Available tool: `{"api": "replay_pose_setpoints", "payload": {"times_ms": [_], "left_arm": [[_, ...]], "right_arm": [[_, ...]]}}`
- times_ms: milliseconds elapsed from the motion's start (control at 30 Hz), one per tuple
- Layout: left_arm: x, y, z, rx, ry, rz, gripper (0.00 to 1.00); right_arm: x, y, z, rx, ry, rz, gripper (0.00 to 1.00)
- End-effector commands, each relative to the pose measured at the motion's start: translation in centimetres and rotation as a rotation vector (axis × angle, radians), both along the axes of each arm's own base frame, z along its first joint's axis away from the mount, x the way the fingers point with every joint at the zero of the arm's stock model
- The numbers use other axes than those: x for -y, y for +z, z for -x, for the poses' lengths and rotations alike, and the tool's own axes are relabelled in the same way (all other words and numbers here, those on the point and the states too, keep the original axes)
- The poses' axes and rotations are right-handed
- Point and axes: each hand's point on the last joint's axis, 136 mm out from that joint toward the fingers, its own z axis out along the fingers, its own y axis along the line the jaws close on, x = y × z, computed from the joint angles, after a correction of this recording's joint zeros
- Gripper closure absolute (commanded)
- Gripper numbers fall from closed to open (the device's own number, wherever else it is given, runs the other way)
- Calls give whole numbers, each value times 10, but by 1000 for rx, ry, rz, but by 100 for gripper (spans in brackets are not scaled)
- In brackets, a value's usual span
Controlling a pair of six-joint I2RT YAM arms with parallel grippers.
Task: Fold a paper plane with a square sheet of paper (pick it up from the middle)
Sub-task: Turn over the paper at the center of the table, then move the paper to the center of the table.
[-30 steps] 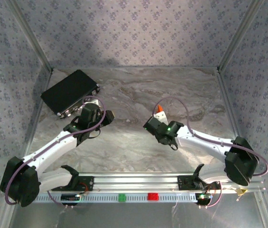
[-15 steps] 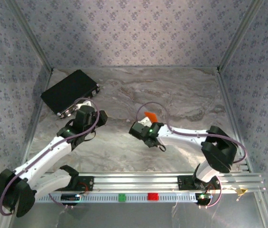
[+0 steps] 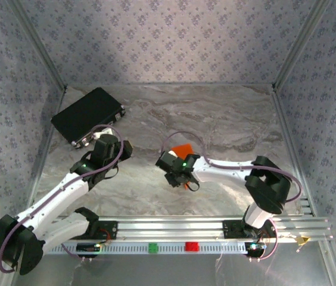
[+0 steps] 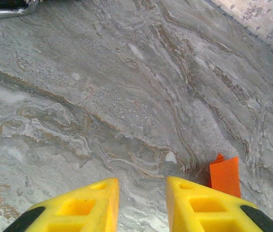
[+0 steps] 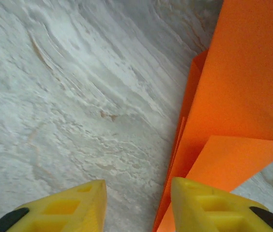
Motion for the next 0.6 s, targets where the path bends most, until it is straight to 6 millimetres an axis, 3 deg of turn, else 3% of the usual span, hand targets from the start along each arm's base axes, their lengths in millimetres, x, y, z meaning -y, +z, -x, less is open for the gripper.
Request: {"api": "replay_pose_setpoints", "payload": {"times_ms": [0,300,567], "left_arm": [[-1,-4,1,-19,4,5,69],[28,-14,-3,-66,-106,68,73],[47,-27,-7,-128,-167,98,77]], "right_arm": [[-1,17,-5,-32,-71,-189,59],[30,9,-32,-190,-293,-625,86],[29,-6,-36,-274,-330,-683,90]]}}
